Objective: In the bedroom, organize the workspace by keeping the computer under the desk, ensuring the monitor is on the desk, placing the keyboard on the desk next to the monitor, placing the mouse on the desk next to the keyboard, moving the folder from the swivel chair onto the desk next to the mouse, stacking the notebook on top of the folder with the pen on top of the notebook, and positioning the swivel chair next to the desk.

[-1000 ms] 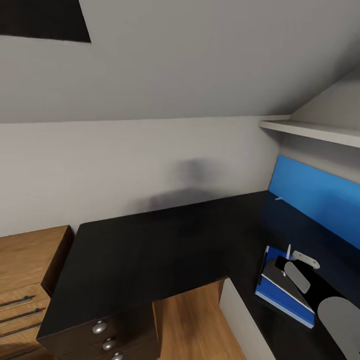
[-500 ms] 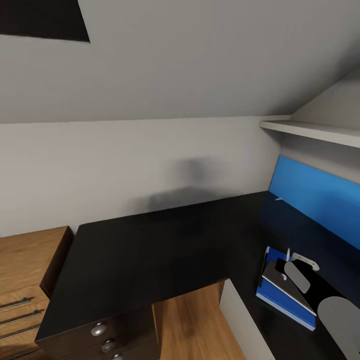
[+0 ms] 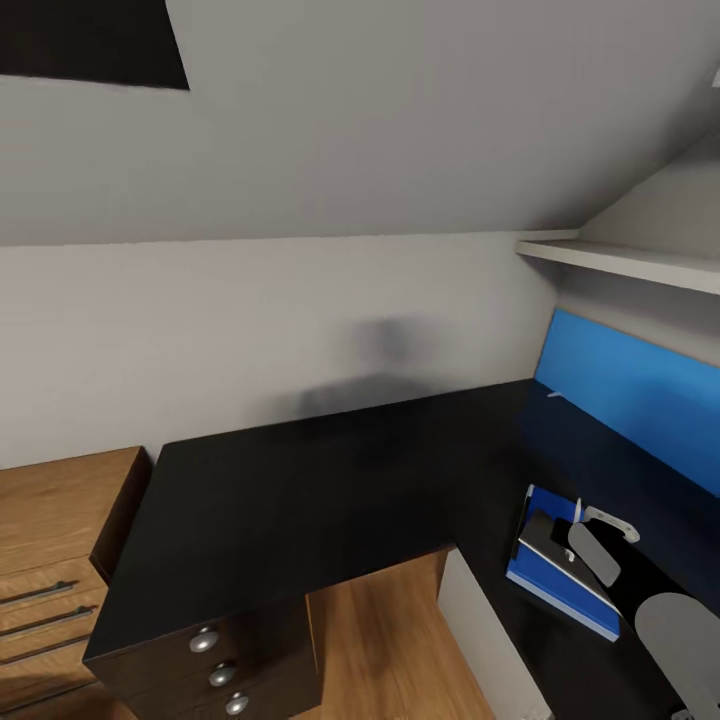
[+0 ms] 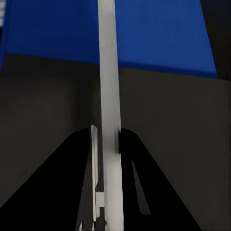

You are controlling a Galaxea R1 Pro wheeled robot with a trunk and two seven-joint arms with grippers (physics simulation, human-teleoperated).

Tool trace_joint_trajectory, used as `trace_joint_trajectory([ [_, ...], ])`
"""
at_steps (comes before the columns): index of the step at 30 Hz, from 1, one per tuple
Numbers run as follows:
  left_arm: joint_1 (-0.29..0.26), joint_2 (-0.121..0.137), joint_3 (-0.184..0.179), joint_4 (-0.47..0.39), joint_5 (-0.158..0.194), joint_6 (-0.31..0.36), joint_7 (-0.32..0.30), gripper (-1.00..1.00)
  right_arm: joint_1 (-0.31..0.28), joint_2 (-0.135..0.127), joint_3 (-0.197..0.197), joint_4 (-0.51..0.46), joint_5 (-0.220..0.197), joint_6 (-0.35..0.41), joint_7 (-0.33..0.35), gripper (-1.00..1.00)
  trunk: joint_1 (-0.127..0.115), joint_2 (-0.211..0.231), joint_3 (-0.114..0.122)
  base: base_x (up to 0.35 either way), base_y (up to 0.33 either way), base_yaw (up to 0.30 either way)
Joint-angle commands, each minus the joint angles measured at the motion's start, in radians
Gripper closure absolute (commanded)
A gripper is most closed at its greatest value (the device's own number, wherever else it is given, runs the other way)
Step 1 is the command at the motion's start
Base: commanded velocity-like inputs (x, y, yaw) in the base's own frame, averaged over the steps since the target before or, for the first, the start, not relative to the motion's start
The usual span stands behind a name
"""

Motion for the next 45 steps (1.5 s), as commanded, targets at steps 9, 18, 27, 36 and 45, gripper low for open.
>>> trace_joint_trajectory([
  [9,0.000,0.000,-0.002,-0.002,0.007,-0.003,0.002,-1.00,-0.001,0.001,0.012,-0.002,-0.007,0.004,-0.008,1.00,0.000,-0.001,-0.001,-0.090,0.000,0.000],
  [18,0.000,0.000,0.000,-0.006,0.008,-0.005,0.003,-1.00,-0.001,0.002,0.013,-0.002,-0.007,0.002,-0.008,1.00,0.000,-0.001,-0.001,-0.053,0.000,0.000],
  [27,0.000,0.000,0.002,-0.012,0.010,-0.017,0.004,-1.00,-0.001,0.003,0.013,-0.004,-0.005,0.002,-0.008,1.00,0.019,-0.036,-0.017,-0.002,0.000,0.000],
  [36,0.000,0.000,0.002,-0.012,0.011,-0.017,0.005,-1.00,-0.001,0.003,0.013,-0.004,-0.005,0.001,-0.008,1.00,0.054,-0.099,-0.045,0.000,0.000,0.000],
  [45,0.000,0.000,0.003,-0.012,0.011,-0.017,0.005,-1.00,-0.001,0.003,0.014,-0.005,-0.005,0.001,-0.008,1.00,0.088,-0.162,-0.073,0.000,0.000,0.000],
])
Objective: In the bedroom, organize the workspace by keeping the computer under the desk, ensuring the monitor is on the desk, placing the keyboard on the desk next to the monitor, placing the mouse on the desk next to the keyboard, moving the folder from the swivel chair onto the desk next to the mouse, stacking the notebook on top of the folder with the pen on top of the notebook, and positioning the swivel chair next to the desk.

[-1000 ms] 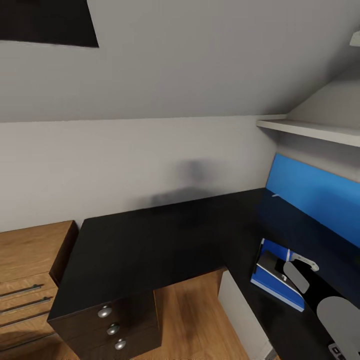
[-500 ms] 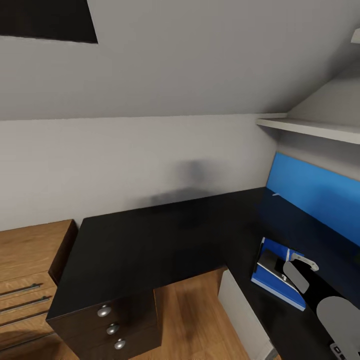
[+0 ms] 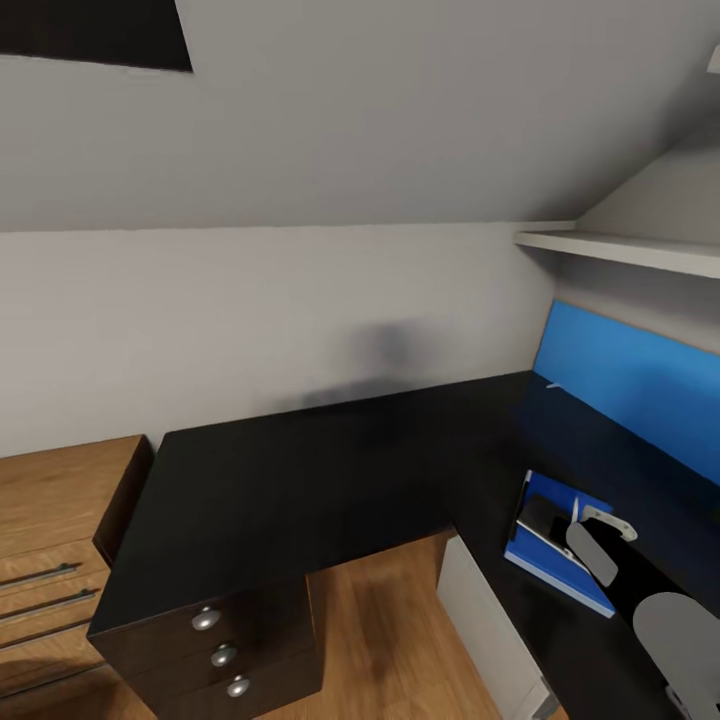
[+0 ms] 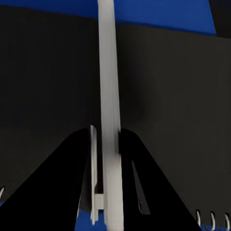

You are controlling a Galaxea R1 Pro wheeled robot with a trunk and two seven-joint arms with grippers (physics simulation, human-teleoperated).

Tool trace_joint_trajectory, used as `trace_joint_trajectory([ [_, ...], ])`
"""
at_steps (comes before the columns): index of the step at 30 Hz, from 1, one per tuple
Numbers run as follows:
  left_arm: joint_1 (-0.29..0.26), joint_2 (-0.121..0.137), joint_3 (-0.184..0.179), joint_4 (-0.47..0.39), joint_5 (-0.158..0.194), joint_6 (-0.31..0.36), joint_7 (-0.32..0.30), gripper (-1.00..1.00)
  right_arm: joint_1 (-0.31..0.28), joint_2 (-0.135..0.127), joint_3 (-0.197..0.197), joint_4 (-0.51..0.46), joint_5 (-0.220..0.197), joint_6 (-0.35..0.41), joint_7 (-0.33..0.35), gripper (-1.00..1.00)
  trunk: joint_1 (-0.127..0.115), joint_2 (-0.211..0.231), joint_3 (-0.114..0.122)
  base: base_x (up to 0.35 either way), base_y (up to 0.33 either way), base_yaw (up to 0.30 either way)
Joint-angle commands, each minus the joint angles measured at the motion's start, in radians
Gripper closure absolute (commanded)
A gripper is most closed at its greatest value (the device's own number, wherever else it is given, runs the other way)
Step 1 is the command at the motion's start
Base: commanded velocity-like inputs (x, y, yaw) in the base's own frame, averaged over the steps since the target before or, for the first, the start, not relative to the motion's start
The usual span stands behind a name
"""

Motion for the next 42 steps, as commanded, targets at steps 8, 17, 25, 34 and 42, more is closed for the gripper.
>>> trace_joint_trajectory([
  [8,0.000,-0.001,-0.002,-0.002,0.008,-0.003,0.001,-1.00,0.000,-0.002,0.008,-0.002,-0.015,0.003,-0.007,1.00,0.012,-0.022,-0.011,0.000,0.000,0.000],
  [17,0.000,-0.001,-0.003,-0.002,0.007,-0.003,0.001,-1.00,0.000,-0.002,0.008,-0.002,-0.015,0.002,-0.007,1.00,0.012,-0.022,-0.011,0.000,0.000,0.000],
  [25,0.000,-0.001,-0.003,-0.001,0.007,-0.003,0.001,-1.00,0.000,-0.003,0.008,-0.003,-0.012,0.002,-0.007,-1.00,0.012,-0.022,-0.011,0.000,0.000,0.000],
  [34,0.000,-0.001,-0.004,-0.002,0.007,-0.003,0.000,-1.00,0.000,-0.003,0.007,-0.006,0.012,0.001,-0.006,-1.00,0.012,-0.022,-0.011,0.000,0.000,0.000],
  [42,0.000,-0.001,-0.004,-0.001,0.006,-0.002,0.000,-1.00,0.000,-0.004,0.007,-0.071,0.013,0.000,-0.008,-1.00,0.012,-0.022,-0.011,0.000,0.000,0.000],
])
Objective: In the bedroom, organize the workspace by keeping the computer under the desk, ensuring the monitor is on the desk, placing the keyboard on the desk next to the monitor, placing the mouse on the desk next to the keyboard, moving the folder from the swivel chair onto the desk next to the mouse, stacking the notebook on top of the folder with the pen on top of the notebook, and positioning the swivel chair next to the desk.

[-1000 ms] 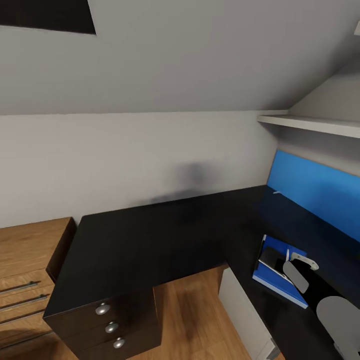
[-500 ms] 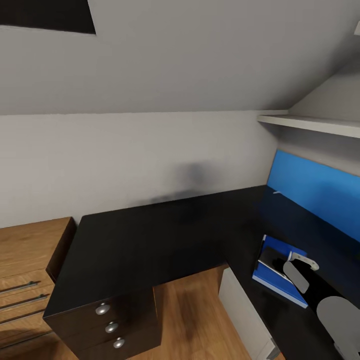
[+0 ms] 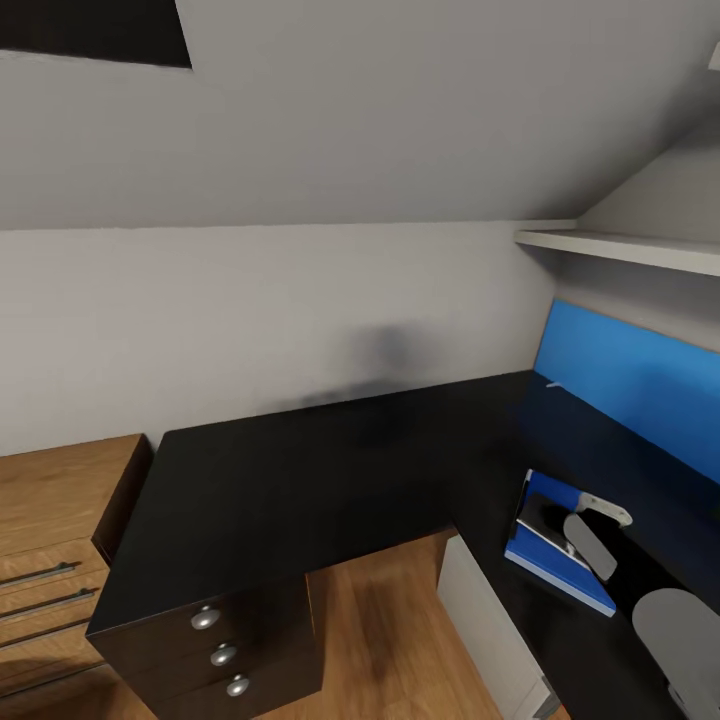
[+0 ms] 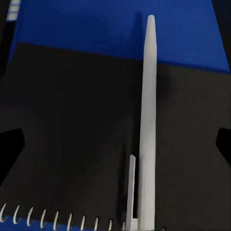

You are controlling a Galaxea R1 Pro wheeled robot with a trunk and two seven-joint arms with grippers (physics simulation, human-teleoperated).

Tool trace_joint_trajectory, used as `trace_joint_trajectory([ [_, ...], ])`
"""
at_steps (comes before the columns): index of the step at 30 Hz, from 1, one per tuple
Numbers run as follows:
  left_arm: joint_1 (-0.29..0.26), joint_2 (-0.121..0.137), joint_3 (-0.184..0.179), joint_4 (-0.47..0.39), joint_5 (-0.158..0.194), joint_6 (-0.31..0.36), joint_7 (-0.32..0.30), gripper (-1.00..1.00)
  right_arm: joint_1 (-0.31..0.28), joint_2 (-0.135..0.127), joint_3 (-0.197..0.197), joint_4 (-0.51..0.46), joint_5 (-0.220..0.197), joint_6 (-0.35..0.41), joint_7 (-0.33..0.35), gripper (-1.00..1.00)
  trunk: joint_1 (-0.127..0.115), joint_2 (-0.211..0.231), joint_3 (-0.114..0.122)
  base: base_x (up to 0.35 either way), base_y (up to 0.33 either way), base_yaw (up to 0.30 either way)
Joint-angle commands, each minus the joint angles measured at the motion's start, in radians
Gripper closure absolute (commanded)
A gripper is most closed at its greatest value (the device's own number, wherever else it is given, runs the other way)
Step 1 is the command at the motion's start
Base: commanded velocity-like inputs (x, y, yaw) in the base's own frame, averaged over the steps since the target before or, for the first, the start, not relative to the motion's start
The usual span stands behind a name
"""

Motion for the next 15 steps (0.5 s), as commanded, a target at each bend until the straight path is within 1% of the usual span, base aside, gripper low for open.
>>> trace_joint_trajectory([
  [1,0.000,0.000,-0.001,-0.001,0.007,-0.003,0.002,-1.00,-0.001,-0.002,0.008,-0.006,-0.007,0.004,-0.008,-1.00,0.000,-0.001,-0.001,0.000,0.000,0.000],
  [11,0.000,0.000,-0.001,-0.001,0.007,-0.003,0.002,-1.00,-0.001,-0.003,0.007,-0.023,-0.007,0.005,-0.008,-1.00,0.000,-0.001,-0.001,0.000,0.000,0.000],
  [15,0.000,0.000,-0.001,-0.001,0.007,-0.003,0.002,-1.00,0.000,-0.004,0.007,-0.050,-0.007,0.005,-0.010,-1.00,0.000,-0.001,-0.001,0.000,0.000,0.000],
])
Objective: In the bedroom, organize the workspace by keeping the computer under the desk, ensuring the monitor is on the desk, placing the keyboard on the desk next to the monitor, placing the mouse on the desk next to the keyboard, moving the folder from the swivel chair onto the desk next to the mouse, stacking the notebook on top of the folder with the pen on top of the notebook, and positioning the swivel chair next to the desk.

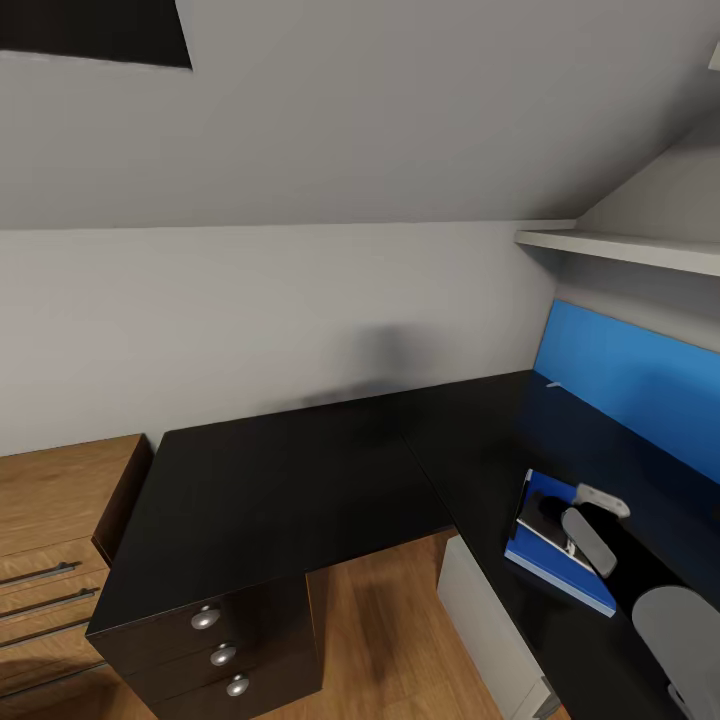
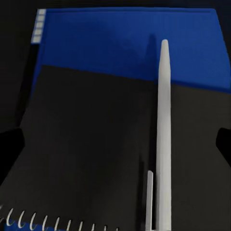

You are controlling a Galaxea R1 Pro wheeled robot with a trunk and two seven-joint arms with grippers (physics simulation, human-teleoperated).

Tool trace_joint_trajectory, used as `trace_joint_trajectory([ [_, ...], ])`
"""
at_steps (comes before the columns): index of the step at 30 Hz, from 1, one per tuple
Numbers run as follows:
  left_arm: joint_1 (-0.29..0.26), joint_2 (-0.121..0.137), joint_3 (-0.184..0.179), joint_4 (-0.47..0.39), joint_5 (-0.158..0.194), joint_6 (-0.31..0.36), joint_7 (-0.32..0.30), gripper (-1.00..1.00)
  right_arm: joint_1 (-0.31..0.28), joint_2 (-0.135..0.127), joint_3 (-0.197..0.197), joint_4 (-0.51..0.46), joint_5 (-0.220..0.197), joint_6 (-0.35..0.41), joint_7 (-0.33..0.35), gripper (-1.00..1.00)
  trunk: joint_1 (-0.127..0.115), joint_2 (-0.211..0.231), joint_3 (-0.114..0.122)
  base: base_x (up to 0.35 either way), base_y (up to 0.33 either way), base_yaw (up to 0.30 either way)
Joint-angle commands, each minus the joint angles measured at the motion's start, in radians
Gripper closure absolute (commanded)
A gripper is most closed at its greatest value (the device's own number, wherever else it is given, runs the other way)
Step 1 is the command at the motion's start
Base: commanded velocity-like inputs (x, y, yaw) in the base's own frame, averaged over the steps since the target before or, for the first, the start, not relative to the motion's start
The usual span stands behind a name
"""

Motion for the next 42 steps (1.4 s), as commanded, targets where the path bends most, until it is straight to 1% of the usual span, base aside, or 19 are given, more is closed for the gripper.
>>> trace_joint_trajectory([
  [1,0.000,0.000,-0.001,-0.002,0.007,-0.003,0.002,-1.00,0.000,-0.002,0.007,-0.026,-0.007,0.003,-0.011,-1.00,0.000,-0.001,-0.001,0.000,0.000,0.000],
  [3,0.000,0.000,-0.001,-0.002,0.007,-0.004,0.003,-1.00,0.002,-0.002,0.007,-0.058,-0.007,0.004,-0.021,-1.00,0.000,-0.001,-0.001,0.000,0.000,0.000],
  [4,0.000,0.000,-0.001,-0.002,0.007,-0.004,0.003,-1.00,0.006,-0.003,0.007,-0.118,-0.007,0.004,-0.053,-1.00,0.000,-0.001,-0.001,0.000,0.000,0.000],
  [5,0.000,0.000,-0.001,-0.002,0.007,-0.004,0.003,-1.00,0.009,-0.003,0.007,-0.141,-0.007,0.004,-0.069,-1.00,0.000,-0.001,-0.001,0.000,0.000,0.000],
  [7,0.000,0.001,-0.001,-0.002,0.007,-0.004,0.003,-1.00,0.028,-0.002,0.008,-0.212,-0.008,0.005,-0.128,-1.00,0.000,-0.001,-0.001,0.000,0.000,0.000],
  [8,0.000,0.001,-0.001,-0.002,0.007,-0.004,0.003,-1.00,0.050,-0.001,0.010,-0.262,-0.009,0.006,-0.170,-1.00,0.000,-0.001,-0.001,0.000,0.000,0.000],
  [11,0.000,0.001,-0.001,-0.002,0.007,-0.004,0.003,-1.00,0.090,0.002,0.029,-0.346,-0.007,0.014,-0.223,-1.00,0.000,-0.001,-0.001,0.000,0.000,0.000],
  [12,0.000,0.001,-0.001,-0.002,0.006,-0.004,0.003,-1.00,0.116,0.004,0.062,-0.407,-0.002,0.026,-0.251,-1.00,0.000,-0.001,-0.001,0.000,0.000,0.000],
  [19,0.000,0.001,-0.002,0.002,0.006,-0.003,0.002,-1.00,0.175,0.007,0.222,-0.619,0.008,0.060,-0.335,-1.00,0.000,-0.001,-0.001,0.000,0.000,0.000],
  [20,0.000,0.001,-0.001,0.002,0.007,-0.003,0.002,-1.00,0.192,0.009,0.291,-0.679,0.008,0.064,-0.374,-1.00,0.000,-0.001,-0.001,0.000,0.000,0.000],
  [23,0.000,0.001,-0.001,0.003,0.006,-0.003,0.001,-1.00,0.202,0.019,0.361,-0.720,0.008,0.066,-0.412,-1.00,0.000,-0.001,-0.001,0.000,0.000,0.000],
  [27,0.000,0.001,-0.001,0.003,0.007,-0.003,0.001,-1.00,0.209,0.038,0.423,-0.753,0.008,0.068,-0.450,-1.00,0.000,-0.001,-0.001,0.000,0.000,0.000],
  [28,0.000,0.001,-0.001,0.003,0.007,-0.003,0.001,-1.00,0.211,0.046,0.449,-0.762,0.009,0.069,-0.465,-1.00,0.000,-0.001,-0.001,0.000,0.000,0.000],
  [31,0.000,0.001,-0.001,0.003,0.007,-0.003,0.001,-1.00,0.212,0.055,0.489,-0.770,0.010,0.069,-0.483,-1.00,0.000,-0.001,-0.001,0.000,0.000,0.000],
  [32,0.000,0.001,-0.001,0.004,0.007,-0.003,0.002,-1.00,0.213,0.058,0.514,-0.776,0.012,0.069,-0.493,-1.00,0.000,-0.001,-0.001,0.000,0.000,0.000],
  [33,0.000,0.002,-0.001,0.006,0.007,-0.003,0.001,-1.00,0.213,0.065,0.564,-0.788,0.013,0.067,-0.507,-1.00,0.000,-0.001,-0.001,0.000,0.000,0.000],
  [39,0.000,0.002,-0.001,0.006,0.007,-0.003,0.000,-1.00,0.213,0.081,0.604,-0.795,0.015,0.067,-0.512,-1.00,0.000,-0.001,-0.001,-0.079,0.000,0.000],
  [41,0.000,0.002,-0.001,0.007,0.007,-0.003,0.000,-1.00,0.214,0.089,0.633,-0.809,0.017,0.064,-0.514,-1.00,0.000,-0.001,-0.001,-0.284,0.000,0.000],
  [42,0.000,0.002,-0.001,0.007,0.007,-0.003,0.000,-1.00,0.214,0.090,0.634,-0.809,0.018,0.064,-0.514,-1.00,0.000,-0.001,-0.001,-0.333,0.000,0.000],
])
